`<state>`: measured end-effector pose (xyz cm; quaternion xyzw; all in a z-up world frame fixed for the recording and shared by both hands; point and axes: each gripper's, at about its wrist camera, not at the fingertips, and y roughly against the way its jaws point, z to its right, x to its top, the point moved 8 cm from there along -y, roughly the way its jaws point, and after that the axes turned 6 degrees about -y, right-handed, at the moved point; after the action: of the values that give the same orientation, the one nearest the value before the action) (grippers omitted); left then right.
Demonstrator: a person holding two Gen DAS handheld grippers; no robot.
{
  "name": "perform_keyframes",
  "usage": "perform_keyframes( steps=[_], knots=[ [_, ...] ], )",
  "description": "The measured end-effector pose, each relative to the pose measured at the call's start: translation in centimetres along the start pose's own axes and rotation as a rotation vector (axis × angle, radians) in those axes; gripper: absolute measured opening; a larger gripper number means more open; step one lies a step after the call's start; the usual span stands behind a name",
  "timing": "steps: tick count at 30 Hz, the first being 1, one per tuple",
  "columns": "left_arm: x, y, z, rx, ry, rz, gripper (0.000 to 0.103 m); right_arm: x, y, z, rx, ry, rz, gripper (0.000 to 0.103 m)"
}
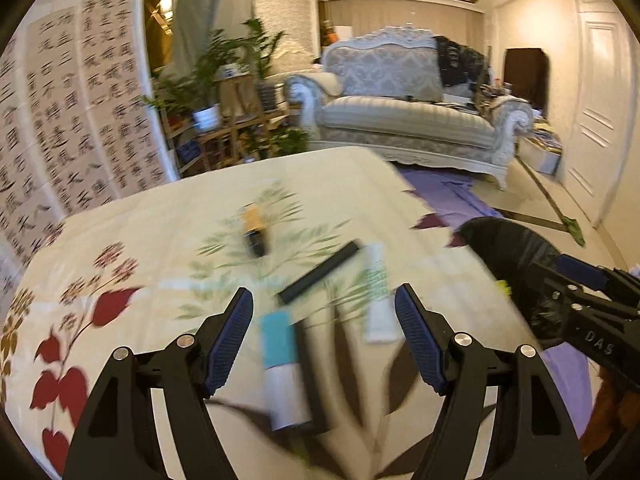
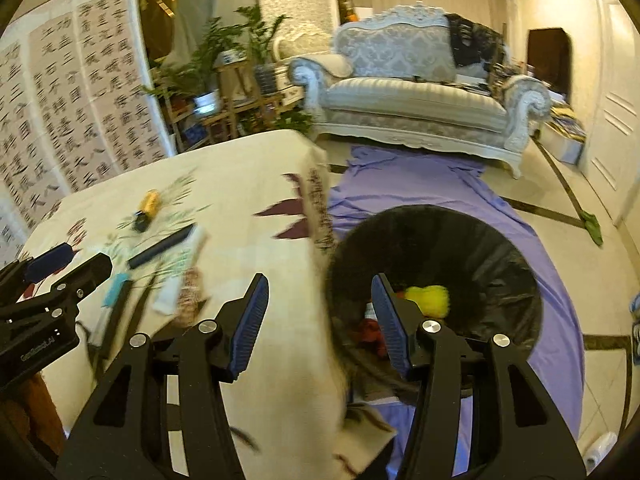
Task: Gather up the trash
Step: 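Grasp the blue-capped marker with the left tool while the right tool grasps the black tube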
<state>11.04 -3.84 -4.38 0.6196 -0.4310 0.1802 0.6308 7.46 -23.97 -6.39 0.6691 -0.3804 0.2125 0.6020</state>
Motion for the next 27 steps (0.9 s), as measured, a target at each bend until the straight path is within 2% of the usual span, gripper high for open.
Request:
perform_keyframes(
  steps=[7,18,23,27],
  knots=[
    [-3.2,0.7,-5.3,0.076,0.066,-0.036,0.072,-1.0,-0.2,-5.6,0.070,0.080,-0.026,0.052],
    [-6.9,1.2,-10.9,0.141,0.132,-0.076,0.072,-3.7,-0.8,-13.9,0.170,0.205,-0.084,0.052],
    [-7.9,1.1,-12.4,0.150,0.159,-0.089,0.072,-4.9,-1.8,-16.8,0.178,0.260,-0.116,0.052],
    [-8.2,1.1,-12.9,0.147,0.175,-0.087,0.072,-5.6,-2.8,-17.5,0.162,0.270,-0.146,0.051]
  ],
)
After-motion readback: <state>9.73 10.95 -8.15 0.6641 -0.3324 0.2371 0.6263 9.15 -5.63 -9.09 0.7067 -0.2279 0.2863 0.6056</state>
